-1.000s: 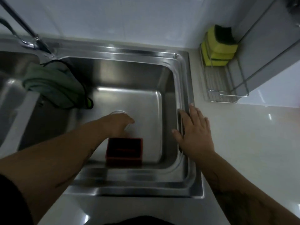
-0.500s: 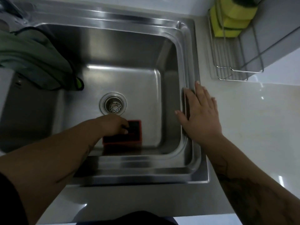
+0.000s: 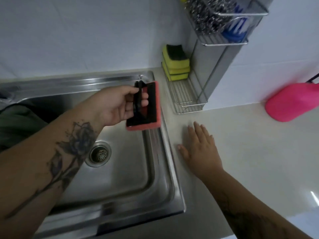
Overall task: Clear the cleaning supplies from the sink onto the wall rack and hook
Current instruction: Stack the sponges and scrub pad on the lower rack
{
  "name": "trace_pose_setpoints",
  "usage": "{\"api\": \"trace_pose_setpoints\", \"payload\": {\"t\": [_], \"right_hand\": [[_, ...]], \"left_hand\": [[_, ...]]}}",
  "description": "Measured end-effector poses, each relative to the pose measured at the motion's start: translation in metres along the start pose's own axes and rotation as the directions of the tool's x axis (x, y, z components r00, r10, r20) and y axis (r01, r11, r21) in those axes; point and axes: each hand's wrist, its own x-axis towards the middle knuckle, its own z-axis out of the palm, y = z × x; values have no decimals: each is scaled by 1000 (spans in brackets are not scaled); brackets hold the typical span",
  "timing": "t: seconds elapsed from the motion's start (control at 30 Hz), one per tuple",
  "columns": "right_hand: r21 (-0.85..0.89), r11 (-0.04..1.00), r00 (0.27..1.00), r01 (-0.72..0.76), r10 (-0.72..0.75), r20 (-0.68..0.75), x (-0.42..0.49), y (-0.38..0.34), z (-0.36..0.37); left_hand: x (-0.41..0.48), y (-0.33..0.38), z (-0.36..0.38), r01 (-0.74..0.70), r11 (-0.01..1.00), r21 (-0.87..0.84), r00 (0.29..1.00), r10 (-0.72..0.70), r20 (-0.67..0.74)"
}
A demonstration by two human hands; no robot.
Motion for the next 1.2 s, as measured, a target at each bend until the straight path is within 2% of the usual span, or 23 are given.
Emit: {"api": "trace_pose_setpoints", "payload": {"t": [0.13,0.33,0.63,0.87,0.93,1.0,1.07,1.13,1.2], "right_hand": [[-33,999,995,26,-23,95,-18,18,12],[-20,999,997,44,-43,71,-17,22,18],[-1,999,997,42,-42,61,-16,23,19],[6,999,996,43,-43,75,-15,24,19],[2,999,996,43,-43,79,-15,23,19],[-5,999,996,41,-41,84,-16,23,18],[-8,999,995,42,-41,86,-16,23,17],[-11,999,995,46,-45,91,-16,23,18],[-18,999,995,42,-41,89,-16,23,18]], "left_hand": [[5,15,72,-56,998,-4,996,56,69],[41,14,129,-47,996,80,999,46,16],[85,11,157,8,987,160,996,6,-85],[106,17,157,53,997,50,989,-45,-141],[112,14,154,64,992,109,989,-49,-141],[115,10,151,71,966,249,986,-30,-165],[118,8,150,32,861,507,981,71,-182],[116,6,149,-25,623,782,957,241,-161],[113,0,146,-103,368,924,894,441,-76]]}}
